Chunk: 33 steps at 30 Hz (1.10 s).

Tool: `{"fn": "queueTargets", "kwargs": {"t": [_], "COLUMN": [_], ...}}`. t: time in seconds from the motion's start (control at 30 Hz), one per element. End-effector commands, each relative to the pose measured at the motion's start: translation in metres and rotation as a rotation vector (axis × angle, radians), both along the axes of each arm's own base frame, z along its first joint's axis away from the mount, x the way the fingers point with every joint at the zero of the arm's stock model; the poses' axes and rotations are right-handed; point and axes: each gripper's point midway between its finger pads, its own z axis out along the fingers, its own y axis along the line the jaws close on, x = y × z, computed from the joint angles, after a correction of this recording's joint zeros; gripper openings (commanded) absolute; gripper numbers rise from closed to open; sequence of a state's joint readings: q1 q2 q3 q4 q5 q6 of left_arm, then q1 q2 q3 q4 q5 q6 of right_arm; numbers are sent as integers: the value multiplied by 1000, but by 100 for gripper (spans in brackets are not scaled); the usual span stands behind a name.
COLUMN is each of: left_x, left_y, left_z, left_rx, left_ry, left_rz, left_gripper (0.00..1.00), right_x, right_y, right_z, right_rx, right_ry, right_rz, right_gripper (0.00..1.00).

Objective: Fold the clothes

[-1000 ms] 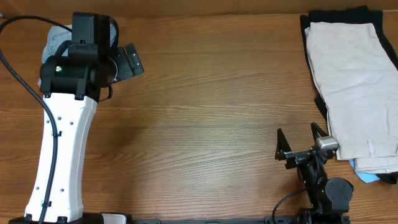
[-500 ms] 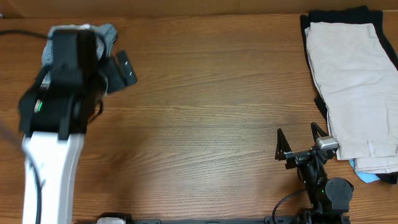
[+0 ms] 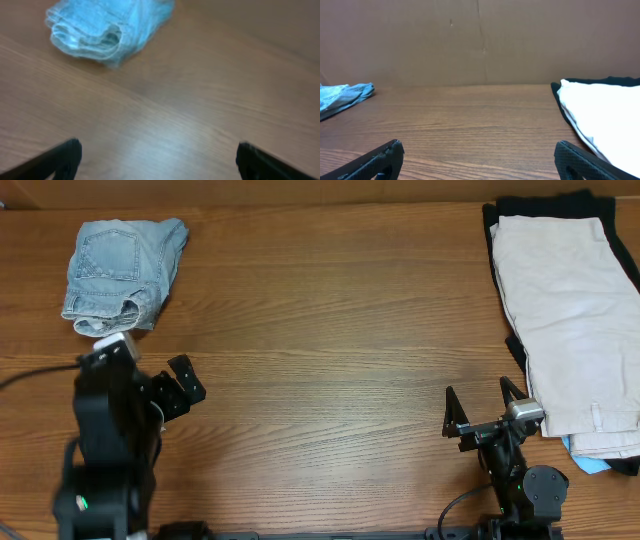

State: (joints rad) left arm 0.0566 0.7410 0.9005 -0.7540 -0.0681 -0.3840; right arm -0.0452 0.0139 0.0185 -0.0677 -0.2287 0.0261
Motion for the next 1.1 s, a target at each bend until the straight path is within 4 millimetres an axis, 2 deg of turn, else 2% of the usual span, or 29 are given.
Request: {"fn": "queueTargets", "kwargs": {"t": [0.0, 0.1, 0.3, 0.6, 0.8, 1.07], "left_x": [-2, -2, -12, -21, -17, -13], "left_y": [-10, -21, -24, -28, -27, -26], "left_z": [-5, -12, -31, -28, -38, -76], "left_rx": [39, 75, 101, 270, 348, 362], "left_ry": [-169, -350, -494, -687, -718, -574], "left_rz": [-89, -166, -176, -217, -226, -250], "left_gripper": [100, 100, 100, 100, 100, 100], "right_x": [0, 0, 0, 0, 0, 0], "right_y": [-1, -1, -1, -1, -1, -1], "right_z": [-1, -1, -1, -1, -1, -1], "right_rx": [3, 3, 3, 3, 3, 3], "right_ry": [-6, -6, -6, -6, -6, -6], "right_rz": [-6, -6, -6, -6, -6, -6], "right_gripper": [100, 100, 100, 100, 100, 100]}}
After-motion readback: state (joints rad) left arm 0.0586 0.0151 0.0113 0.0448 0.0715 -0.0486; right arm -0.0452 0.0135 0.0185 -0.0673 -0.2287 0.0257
